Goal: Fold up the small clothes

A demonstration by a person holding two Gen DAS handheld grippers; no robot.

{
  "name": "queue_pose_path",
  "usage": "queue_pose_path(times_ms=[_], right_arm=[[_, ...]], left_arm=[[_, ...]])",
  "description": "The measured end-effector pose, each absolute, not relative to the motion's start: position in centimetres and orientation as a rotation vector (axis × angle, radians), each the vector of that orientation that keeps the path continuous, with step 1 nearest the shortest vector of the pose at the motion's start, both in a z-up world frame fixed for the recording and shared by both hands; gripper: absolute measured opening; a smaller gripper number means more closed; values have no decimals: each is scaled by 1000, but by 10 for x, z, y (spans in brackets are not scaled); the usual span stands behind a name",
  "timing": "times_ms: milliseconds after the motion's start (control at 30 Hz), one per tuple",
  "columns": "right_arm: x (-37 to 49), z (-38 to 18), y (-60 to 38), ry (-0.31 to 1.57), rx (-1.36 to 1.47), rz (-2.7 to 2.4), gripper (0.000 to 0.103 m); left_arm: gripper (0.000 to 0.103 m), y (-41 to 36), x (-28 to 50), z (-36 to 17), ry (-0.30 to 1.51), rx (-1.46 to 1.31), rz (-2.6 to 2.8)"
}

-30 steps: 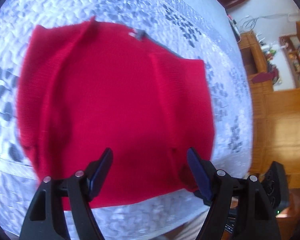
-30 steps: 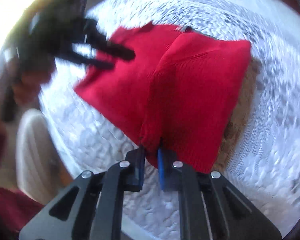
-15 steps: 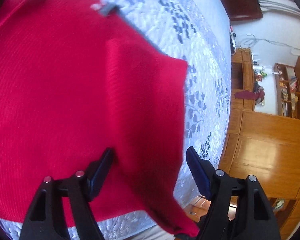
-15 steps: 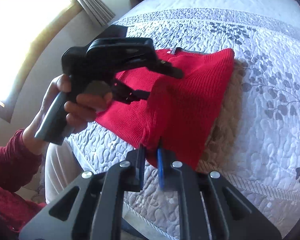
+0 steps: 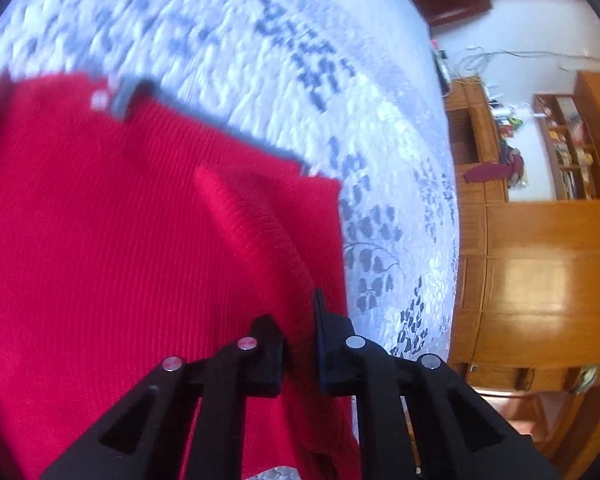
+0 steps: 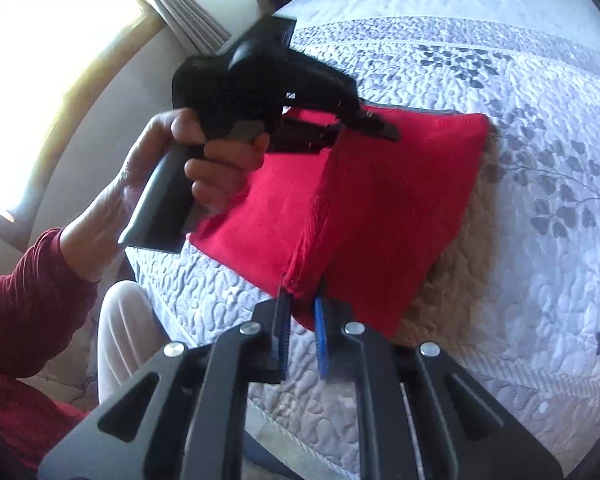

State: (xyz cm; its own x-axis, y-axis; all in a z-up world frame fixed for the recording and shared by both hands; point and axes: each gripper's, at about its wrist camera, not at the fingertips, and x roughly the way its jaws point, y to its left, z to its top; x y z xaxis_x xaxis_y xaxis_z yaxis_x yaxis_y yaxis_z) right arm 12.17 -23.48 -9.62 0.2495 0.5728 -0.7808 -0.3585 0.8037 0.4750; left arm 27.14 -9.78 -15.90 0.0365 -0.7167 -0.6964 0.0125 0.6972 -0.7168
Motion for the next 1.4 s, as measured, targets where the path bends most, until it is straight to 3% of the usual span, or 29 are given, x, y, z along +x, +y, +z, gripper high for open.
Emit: queue_pose_path(times_ms=[333, 633, 767, 1033, 1133, 1200, 1333, 1367, 1400], right_arm=[[145, -77, -161, 1122, 227, 759, 9], [170, -84, -75, 1161, 183, 856, 9], [172, -104, -50, 1203, 141, 853, 9], [167, -177, -19, 1369, 40, 789, 9], [163, -178, -21, 1364, 43, 800, 16], [162, -174, -24, 1361, 72, 831, 30], [160, -155, -49, 1347, 145, 882, 47], [158, -147, -62, 1325, 152, 874, 47], [158, -139, -67, 1310, 152, 861, 47]], left_arm=[[11, -32, 277, -91, 1250, -512, -621], [9, 56, 280, -71, 1163, -503, -543], [8, 93, 279, -79, 1144, -528, -502], [8, 114, 273, -163, 1303, -517, -417], [11, 115, 271, -184, 1315, -514, -406], [14, 120, 269, -186, 1307, -546, -414], [18, 130, 264, -174, 1286, -563, -450], [23, 132, 264, -171, 1276, -556, -452], [35, 133, 265, -166, 1262, -547, -453]])
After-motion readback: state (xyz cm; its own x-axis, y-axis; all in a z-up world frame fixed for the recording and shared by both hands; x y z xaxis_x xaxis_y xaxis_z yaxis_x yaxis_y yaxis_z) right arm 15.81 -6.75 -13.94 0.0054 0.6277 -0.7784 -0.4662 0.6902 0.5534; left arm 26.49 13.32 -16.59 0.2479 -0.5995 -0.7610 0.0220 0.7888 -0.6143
